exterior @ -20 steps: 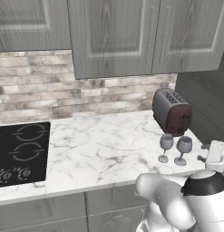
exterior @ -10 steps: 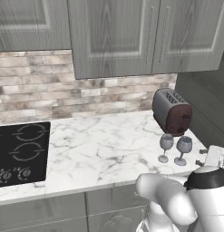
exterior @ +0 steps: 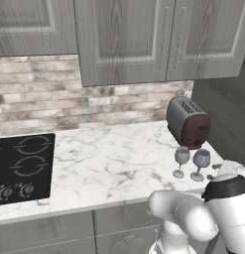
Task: Retrieve the wine glasses from the counter and place one next to each plate.
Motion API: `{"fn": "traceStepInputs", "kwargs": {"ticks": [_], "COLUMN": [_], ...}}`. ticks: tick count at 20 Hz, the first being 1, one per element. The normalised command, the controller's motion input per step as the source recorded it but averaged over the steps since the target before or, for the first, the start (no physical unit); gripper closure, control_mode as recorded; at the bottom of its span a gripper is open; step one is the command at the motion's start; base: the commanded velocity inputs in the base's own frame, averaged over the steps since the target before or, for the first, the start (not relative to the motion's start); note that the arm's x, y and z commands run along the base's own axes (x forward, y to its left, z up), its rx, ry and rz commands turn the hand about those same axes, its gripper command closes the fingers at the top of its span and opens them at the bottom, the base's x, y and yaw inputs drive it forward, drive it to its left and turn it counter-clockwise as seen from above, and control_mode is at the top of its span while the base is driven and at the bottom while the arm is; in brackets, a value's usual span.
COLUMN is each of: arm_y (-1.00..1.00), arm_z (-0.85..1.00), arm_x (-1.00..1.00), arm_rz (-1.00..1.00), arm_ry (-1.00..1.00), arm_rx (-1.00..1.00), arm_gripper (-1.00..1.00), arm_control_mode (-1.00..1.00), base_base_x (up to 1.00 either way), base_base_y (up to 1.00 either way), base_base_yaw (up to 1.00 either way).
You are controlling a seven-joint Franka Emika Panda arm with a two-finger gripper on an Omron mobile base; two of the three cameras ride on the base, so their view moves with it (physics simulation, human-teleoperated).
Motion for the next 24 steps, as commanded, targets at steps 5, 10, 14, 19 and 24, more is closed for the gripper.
{"fn": "traceStepInputs", "kwargs": {"ticks": [5,10,14,19,24], "arm_y": [0.04,0.03,0.0,0.1,0.14], "arm_z": [-0.09,-0.11,-0.04,-0.07,-0.11], "arm_x": [0.24,0.03,0.1,0.03,0.05], "arm_rz": [0.0,-0.01,-0.02,-0.02,-0.02], "arm_ry": [0.08,0.06,0.02,0.0,0.0], "arm_rx": [0.0,0.0,0.0,0.0,0.0], "arm_gripper": [-1.0,-1.0,-1.0,-1.0,-1.0], "arm_control_mode": [-1.0,-1.0,-1.0,-1.0,-1.0], "base_base_x": [0.0,0.0,0.0,0.0,0.0], "base_base_y": [0.0,0.0,0.0,0.0,0.0], "base_base_yaw": [0.0,0.0,0.0,0.0,0.0]}}
